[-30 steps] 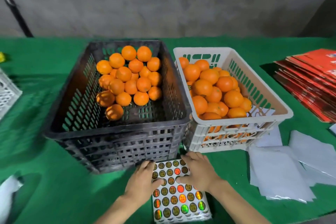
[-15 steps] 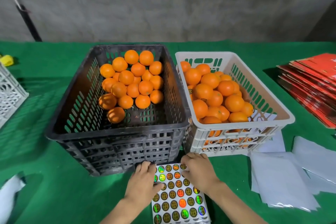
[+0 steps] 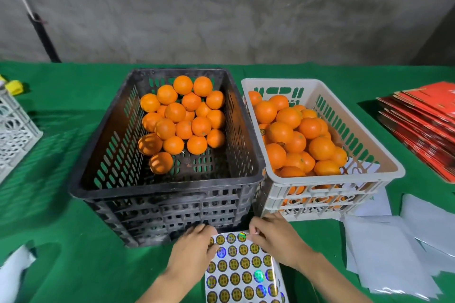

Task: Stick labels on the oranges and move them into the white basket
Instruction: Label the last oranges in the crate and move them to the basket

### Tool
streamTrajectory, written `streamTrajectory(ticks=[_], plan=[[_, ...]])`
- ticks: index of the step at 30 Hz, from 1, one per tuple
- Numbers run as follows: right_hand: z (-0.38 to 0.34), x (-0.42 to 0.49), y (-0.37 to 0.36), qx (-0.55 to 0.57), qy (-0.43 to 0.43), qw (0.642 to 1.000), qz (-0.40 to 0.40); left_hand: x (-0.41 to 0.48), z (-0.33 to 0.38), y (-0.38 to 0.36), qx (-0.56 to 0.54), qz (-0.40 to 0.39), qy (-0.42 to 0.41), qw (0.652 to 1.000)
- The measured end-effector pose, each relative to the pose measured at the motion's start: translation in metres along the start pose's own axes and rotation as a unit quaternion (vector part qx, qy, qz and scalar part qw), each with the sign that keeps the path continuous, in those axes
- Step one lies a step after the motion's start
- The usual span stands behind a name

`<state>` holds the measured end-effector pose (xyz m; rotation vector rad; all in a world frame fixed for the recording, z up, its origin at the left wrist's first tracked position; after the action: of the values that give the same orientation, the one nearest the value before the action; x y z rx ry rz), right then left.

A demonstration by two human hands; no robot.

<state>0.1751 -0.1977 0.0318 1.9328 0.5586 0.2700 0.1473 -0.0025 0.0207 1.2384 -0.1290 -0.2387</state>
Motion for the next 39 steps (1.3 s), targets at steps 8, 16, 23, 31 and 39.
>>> streamTrajectory(ticks=[8,16,23,31,39], plan=[[0.024,-0.005,-0.002,0.203,-0.095,0.972,-0.068,0.005,-0.013,-0.004,-0.030,-0.011,0.016,0.999],[0.036,-0.004,0.019,0.308,-0.135,0.940,-0.059,0.006,-0.022,0.002,-0.151,-0.044,0.064,0.985],[-0.005,-0.017,0.064,0.327,-0.089,0.936,-0.097,-0.008,0.003,0.052,-0.308,-0.118,0.029,0.944],[-0.071,-0.014,0.178,0.294,0.032,0.955,-0.005,-0.008,0.033,0.195,-0.252,-0.018,-0.084,0.964],[-0.106,0.043,0.255,0.365,0.060,0.923,0.102,0.043,-0.004,0.284,-0.405,0.117,-0.041,0.906]])
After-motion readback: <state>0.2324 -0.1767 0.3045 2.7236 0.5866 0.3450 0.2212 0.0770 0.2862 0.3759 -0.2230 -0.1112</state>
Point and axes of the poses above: each hand's wrist, its own x-axis towards the middle knuckle, its own y-axis out of the back of the hand, z = x × y, the point moved 7 cm from there along x, towards the middle knuckle, and after that the axes turned 4 degrees about x, right-handed, at the moved point
